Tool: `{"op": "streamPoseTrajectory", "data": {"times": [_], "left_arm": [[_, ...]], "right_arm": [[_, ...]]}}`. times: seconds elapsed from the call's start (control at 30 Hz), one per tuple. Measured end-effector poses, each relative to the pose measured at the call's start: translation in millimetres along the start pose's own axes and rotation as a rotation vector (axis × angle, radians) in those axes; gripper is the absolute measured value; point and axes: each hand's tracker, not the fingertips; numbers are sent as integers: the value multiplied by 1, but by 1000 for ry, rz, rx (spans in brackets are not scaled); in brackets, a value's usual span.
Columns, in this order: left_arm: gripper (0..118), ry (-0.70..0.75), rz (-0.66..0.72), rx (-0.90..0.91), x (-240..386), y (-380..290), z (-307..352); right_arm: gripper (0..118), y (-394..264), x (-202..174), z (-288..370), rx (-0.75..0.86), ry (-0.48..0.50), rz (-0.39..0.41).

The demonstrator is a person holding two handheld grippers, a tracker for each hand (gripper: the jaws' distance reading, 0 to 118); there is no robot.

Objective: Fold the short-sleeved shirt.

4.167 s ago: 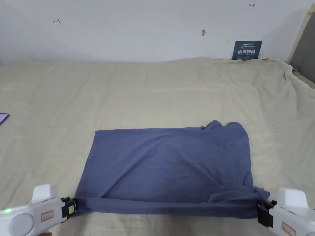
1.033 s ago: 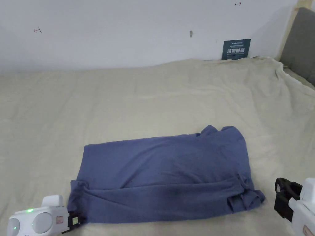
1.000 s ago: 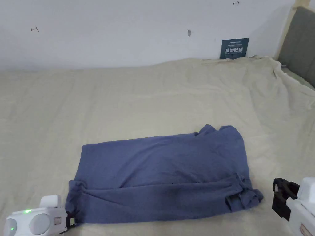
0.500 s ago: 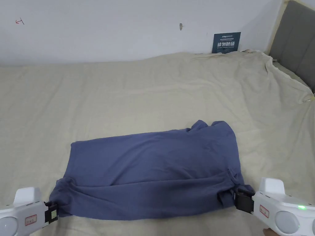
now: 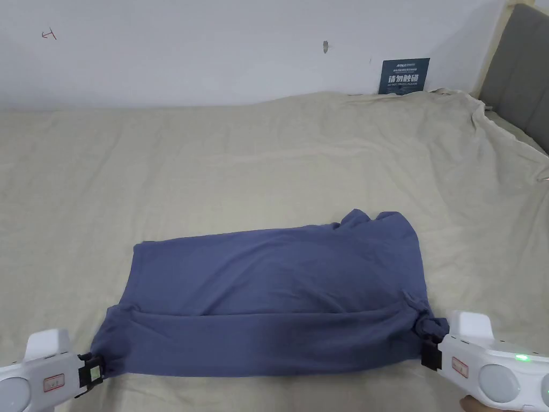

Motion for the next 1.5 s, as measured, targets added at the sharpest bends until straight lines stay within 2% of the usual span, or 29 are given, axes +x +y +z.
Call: {"op": "streamPoseTrajectory", "data": {"times": [0.1, 0.37, 0.57, 0.83, 0.93, 0.97, 1.0, 1.03, 1.07, 1.1, 1.13, 1.17, 1.4, 1.5], "left_arm": [[2, -17, 45, 3, -10, -7, 8], [2, -41, 54, -5, -20, -53, 46], [2, -21, 83, -67, -26, -88, 31], [3, 57, 19, -96, -10, -98, 16], [14, 64, 16, -97, -4, -94, 24], [14, 65, 28, -79, -2, -93, 30], [24, 76, 47, -61, 1, -90, 35], [42, 71, 52, -58, 2, -86, 39], [74, 68, 61, -53, 5, -82, 44], [94, 68, 67, -37, 8, -77, 50], [108, 54, 64, -1, 12, -72, 58], [111, 38, 55, 38, 15, -65, 69], [112, -3, -39, 355, 56, -9, 139], [112, -8, -68, 416, 75, 4, 154]], "right_arm": [[12, -3, 10, 22, 18, 25, -38], [12, -37, 24, 72, 11, 67, -62], [12, -67, 29, 58, -64, 38, -69], [13, -76, 28, 44, -100, 7, -92], [32, -70, 25, 51, -109, -6, -80], [32, -68, 23, 56, -107, -30, -66], [49, -64, 20, 64, -95, -34, -51], [69, -61, 19, 70, -69, -22, -41], [91, -56, 16, 79, -35, -10, -36], [98, -48, 13, 89, -2, 5, -33], [99, -41, 10, 100, 33, 12, -26], [99, -32, 5, 111, 68, 15, -16], [99, 24, -33, 181, 375, 45, 57], [98, 33, -49, 198, 477, 49, 98]]}}
